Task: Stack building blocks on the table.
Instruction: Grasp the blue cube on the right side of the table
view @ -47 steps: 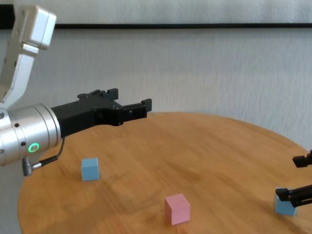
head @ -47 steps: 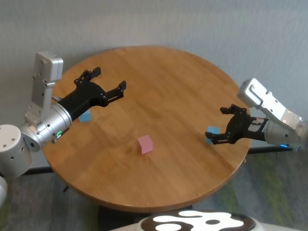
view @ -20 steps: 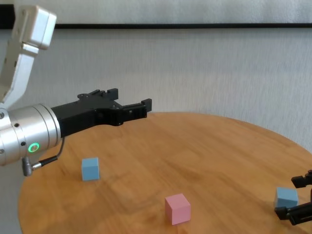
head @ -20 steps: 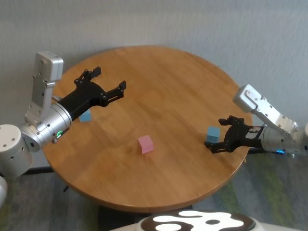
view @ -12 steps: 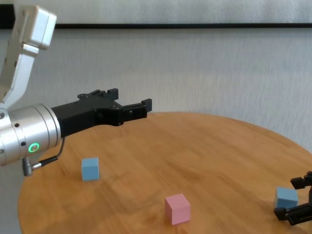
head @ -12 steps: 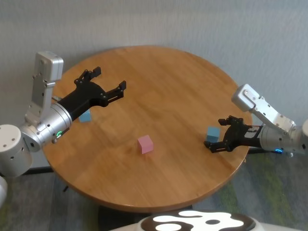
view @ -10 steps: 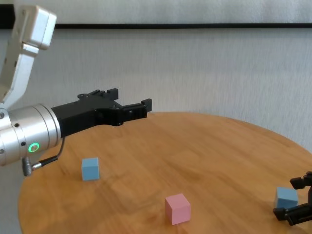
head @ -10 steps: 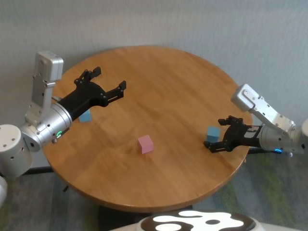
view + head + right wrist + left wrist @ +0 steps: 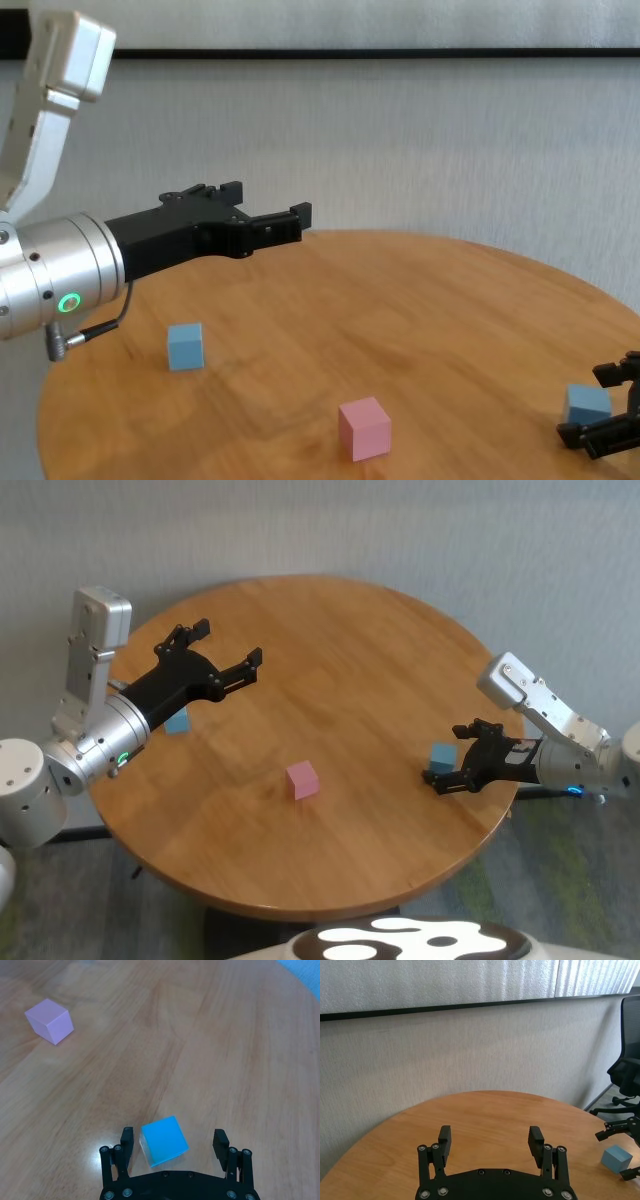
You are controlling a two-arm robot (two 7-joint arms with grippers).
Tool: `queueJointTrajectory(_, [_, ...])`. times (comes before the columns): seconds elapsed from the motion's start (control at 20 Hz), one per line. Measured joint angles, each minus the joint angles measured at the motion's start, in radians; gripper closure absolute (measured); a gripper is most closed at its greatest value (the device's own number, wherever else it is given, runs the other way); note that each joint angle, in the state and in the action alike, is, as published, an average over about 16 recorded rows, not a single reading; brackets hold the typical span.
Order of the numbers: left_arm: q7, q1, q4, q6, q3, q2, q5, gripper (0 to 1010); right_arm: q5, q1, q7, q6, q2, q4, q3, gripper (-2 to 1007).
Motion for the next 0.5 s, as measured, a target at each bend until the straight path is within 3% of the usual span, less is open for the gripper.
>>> queueJointTrajectory(0.5, [0.000, 0.000, 0.000, 0.000, 0.000, 0.000, 0.000, 10, -0.001, 0.001, -0.001, 0.000, -0.001, 0.002, 0.000, 53])
